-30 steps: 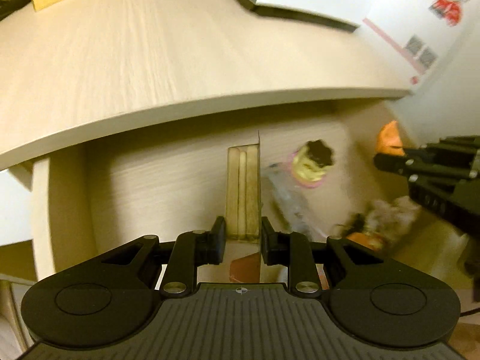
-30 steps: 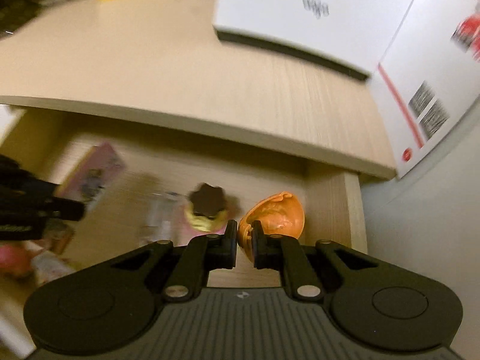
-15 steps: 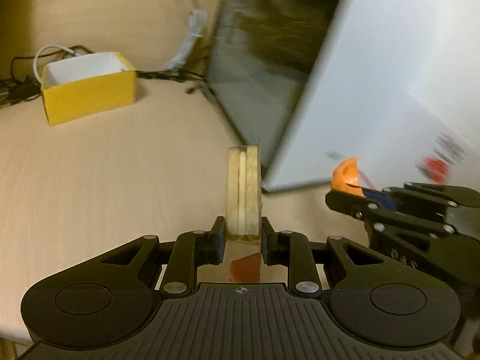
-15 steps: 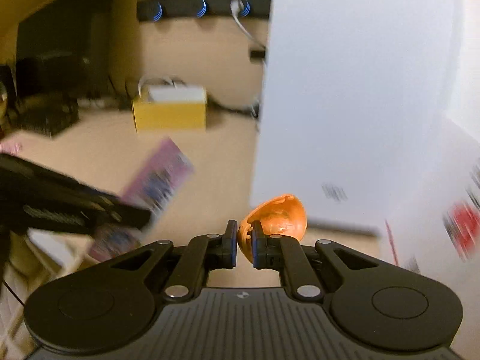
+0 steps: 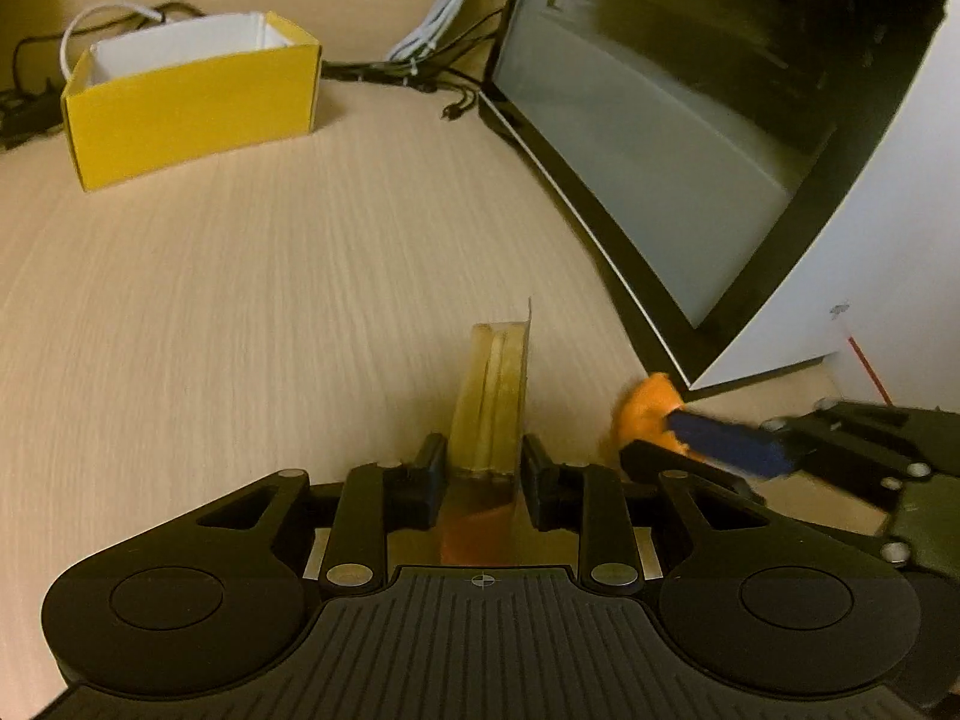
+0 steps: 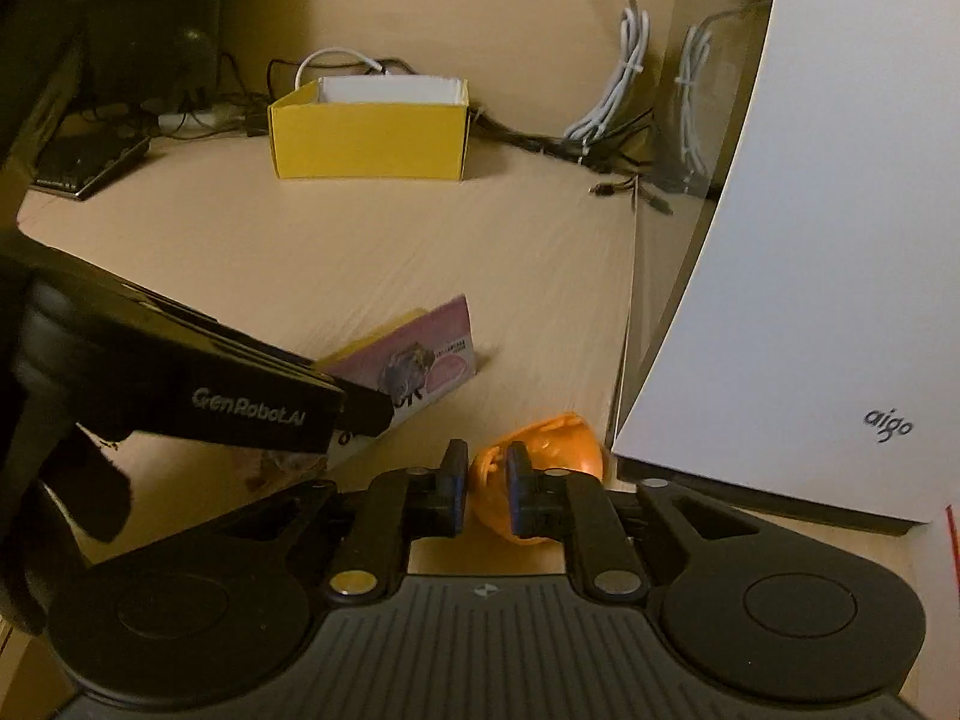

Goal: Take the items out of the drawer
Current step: 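Lift both items onto the desk top beside the yellow box and release, then move both open tools back into the drawer toward the clear packets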

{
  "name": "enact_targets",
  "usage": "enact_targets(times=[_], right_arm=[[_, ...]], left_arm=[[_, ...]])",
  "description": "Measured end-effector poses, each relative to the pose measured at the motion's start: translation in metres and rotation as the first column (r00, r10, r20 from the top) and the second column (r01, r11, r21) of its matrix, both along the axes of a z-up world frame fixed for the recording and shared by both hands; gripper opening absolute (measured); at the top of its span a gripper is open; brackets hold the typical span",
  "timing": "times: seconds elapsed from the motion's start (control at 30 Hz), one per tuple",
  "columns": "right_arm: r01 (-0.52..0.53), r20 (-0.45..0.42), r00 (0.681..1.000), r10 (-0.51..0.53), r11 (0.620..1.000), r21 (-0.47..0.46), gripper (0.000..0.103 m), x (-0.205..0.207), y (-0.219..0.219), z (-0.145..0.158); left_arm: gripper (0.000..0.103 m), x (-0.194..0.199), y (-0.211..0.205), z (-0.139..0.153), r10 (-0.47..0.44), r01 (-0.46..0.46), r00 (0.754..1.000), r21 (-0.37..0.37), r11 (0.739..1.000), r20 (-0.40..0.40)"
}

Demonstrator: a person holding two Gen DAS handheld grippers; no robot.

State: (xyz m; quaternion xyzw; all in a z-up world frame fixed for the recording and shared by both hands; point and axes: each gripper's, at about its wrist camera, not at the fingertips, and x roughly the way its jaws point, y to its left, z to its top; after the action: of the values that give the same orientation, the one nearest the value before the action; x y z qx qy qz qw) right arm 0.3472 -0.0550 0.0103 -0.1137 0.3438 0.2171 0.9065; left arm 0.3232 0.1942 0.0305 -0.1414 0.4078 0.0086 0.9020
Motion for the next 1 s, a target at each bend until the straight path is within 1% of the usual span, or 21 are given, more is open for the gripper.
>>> enact_targets(times=[0.07,0.1,0.13,0.17,0.2,0.23,0.27,0.3,0.37,0.43,0.5,0.53,0.57,0.63,0.67,0.7,0.73,0.8,0.87,0.9,1.0], right_arm=[[0.014,0.023,1.000,-0.015,1.000,0.024,0.040,-0.007,-0.003,0.008],[0.027,0.032,0.999,-0.028,0.999,0.037,0.045,-0.014,-0.009,0.015],[0.045,0.041,0.998,-0.047,0.998,0.050,0.055,-0.021,-0.016,0.021],[0.060,0.047,0.997,-0.062,0.996,0.061,0.063,-0.031,-0.028,0.028],[0.074,0.055,0.995,-0.078,0.995,0.070,0.065,-0.037,-0.033,0.032],[0.089,0.066,0.993,-0.094,0.993,0.075,0.072,-0.045,-0.039,0.035],[0.104,0.078,0.991,-0.109,0.992,0.074,0.080,-0.053,-0.044,0.037],[0.116,0.089,0.989,-0.122,0.991,0.067,0.084,-0.060,-0.049,0.038],[0.138,0.113,0.983,-0.143,0.989,0.054,0.095,-0.076,-0.060,0.037],[0.163,0.154,0.974,-0.168,0.985,0.049,0.101,-0.097,-0.073,0.035],[0.199,0.211,0.955,-0.208,0.978,0.063,0.103,-0.116,-0.083,0.030],[0.218,0.220,0.949,-0.227,0.974,0.067,0.103,-0.123,-0.089,0.027],[0.225,0.197,0.952,-0.232,0.973,0.060,0.103,-0.128,-0.095,0.025],[0.199,0.075,0.976,-0.202,0.979,0.043,0.103,-0.129,-0.108,0.021],[0.190,0.015,0.981,-0.191,0.981,0.046,0.103,-0.128,-0.114,0.017],[0.196,-0.046,0.980,-0.194,0.979,0.059,0.103,-0.129,-0.123,0.011],[0.210,-0.076,0.976,-0.205,0.975,0.068,0.102,-0.131,-0.129,0.007],[0.224,-0.118,0.969,-0.216,0.973,0.059,0.102,-0.137,-0.139,-0.005],[0.212,-0.141,0.968,-0.206,0.977,0.030,0.100,-0.145,-0.144,-0.016],[0.202,-0.154,0.968,-0.198,0.979,0.011,0.100,-0.150,-0.145,-0.022],[0.194,-0.170,0.965,-0.198,0.980,-0.040,0.099,-0.159,-0.146,-0.036]], left_arm=[[0.029,-0.005,-0.003,0.005,-0.009,0.009,1.000,0.015,1.000,0.006],[0.029,-0.007,-0.003,0.008,-0.010,0.009,1.000,0.014,1.000,0.009],[0.029,-0.009,-0.004,0.010,-0.011,0.011,1.000,0.011,1.000,0.014],[0.029,-0.011,-0.005,0.011,-0.012,0.012,1.000,0.012,1.000,0.019],[0.029,-0.016,-0.007,0.014,-0.014,0.013,1.000,0.017,1.000,0.027],[0.029,-0.020,-0.009,0.017,-0.015,0.014,0.999,0.021,1.000,0.035],[0.029,-0.023,-0.012,0.020,0.076,-0.078,0.996,0.038,0.996,0.049],[0.029,-0.027,-0.014,0.024,0.075,-0.077,0.996,0.038,0.996,0.056],[0.029,-0.035,-0.022,0.030,0.073,-0.077,0.995,0.047,0.996,0.070],[0.029,-0.042,-0.030,0.034,0.072,-0.077,0.994,0.058,0.995,0.077],[0.029,-0.052,-0.039,0.039,0.070,-0.075,0.994,0.061,0.995,0.086],[0.029,-0.056,-0.044,0.042,0.068,-0.073,0.994,0.062,0.995,0.090],[0.029,-0.060,-0.048,0.044,0.064,-0.071,0.993,0.065,0.995,0.095],[0.029,-0.074,-0.059,0.049,0.052,-0.061,0.992,0.078,0.995,0.115],[0.029,-0.081,-0.064,0.049,0.041,-0.052,0.991,0.083,0.995,0.123],[0.029,-0.089,-0.070,0.048,0.025,-0.036,0.992,0.086,0.996,0.125],[0.029,-0.097,-0.076,0.044,0.003,-0.012,0.993,0.084,0.996,0.115],[0.029,-0.106,-0.088,0.030,-0.050,0.045,0.996,0.069,0.997,0.070],[0.029,-0.110,-0.102,0.008,-0.103,0.104,0.995,0.045,0.994,-0.014],[0.029,-0.109,-0.110,-0.006,-0.124,0.126,0.990,0.031,0.992,-0.064],[0.029,-0.103,-0.127,-0.036,-0.158,0.156,0.974,-0.027,0.987,-0.161]])
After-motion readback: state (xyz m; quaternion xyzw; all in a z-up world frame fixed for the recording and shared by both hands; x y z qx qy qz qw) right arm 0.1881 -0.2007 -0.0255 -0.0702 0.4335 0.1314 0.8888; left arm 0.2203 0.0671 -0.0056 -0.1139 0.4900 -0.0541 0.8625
